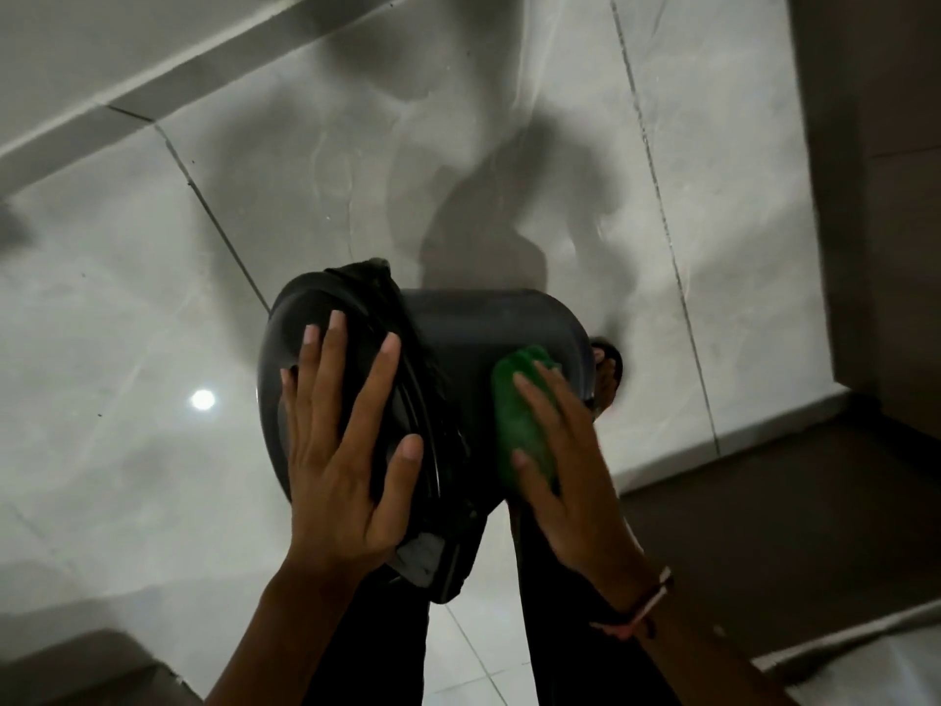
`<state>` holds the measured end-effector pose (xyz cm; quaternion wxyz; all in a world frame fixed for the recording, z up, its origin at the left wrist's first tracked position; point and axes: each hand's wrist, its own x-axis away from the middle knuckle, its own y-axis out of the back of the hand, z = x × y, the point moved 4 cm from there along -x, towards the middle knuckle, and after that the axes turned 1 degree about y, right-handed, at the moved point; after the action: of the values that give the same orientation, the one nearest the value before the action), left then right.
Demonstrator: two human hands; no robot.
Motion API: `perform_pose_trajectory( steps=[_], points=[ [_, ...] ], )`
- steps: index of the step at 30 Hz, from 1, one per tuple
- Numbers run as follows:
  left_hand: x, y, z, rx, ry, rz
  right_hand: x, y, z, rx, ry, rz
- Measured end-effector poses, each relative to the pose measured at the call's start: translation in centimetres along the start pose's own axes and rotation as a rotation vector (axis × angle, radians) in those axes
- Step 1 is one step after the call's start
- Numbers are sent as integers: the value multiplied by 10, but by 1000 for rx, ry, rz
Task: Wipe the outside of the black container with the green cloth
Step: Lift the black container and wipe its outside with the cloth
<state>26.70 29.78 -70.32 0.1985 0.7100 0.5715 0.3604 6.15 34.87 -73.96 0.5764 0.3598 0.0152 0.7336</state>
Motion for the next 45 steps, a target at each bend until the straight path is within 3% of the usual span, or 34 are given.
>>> perform_pose_trajectory(
  steps=[3, 6, 10, 12, 14, 19, 22, 25, 28, 35, 40, 45],
  points=[
    [6, -1, 2, -8, -35, 19, -29, 13, -50, -72, -304, -56],
    [8, -4, 0, -15, -60, 20, -87, 24, -72, -107, -338, -79],
    [12, -8, -2, -43, -58, 39, -155, 23, -62, -6, -414, 168],
    [13, -6, -1, -44, -57, 45, -176, 11, -43, 139, -393, 346],
    [12, -2, 3, -37, -63, 46, -185, -1, -11, 199, -301, 423],
    [16, 6, 16, -5, -58, 47, -123, -15, 62, 56, 29, 236],
    [23, 7, 21, 7, -38, 49, -50, -13, 51, 115, 125, 142],
    [27, 8, 25, 9, -34, 53, -9, -1, 1, 279, 67, 115],
    [27, 8, 24, 8, -22, 55, -20, 8, -39, 406, -38, 154],
    [22, 3, 10, -6, -7, 49, -89, 15, -75, 341, -209, 208],
    [20, -6, -1, -33, 13, 38, -157, 13, -61, 168, -259, 333],
    [19, -4, -5, -61, -7, 37, -196, -20, 3, 218, -219, 580]
  ],
)
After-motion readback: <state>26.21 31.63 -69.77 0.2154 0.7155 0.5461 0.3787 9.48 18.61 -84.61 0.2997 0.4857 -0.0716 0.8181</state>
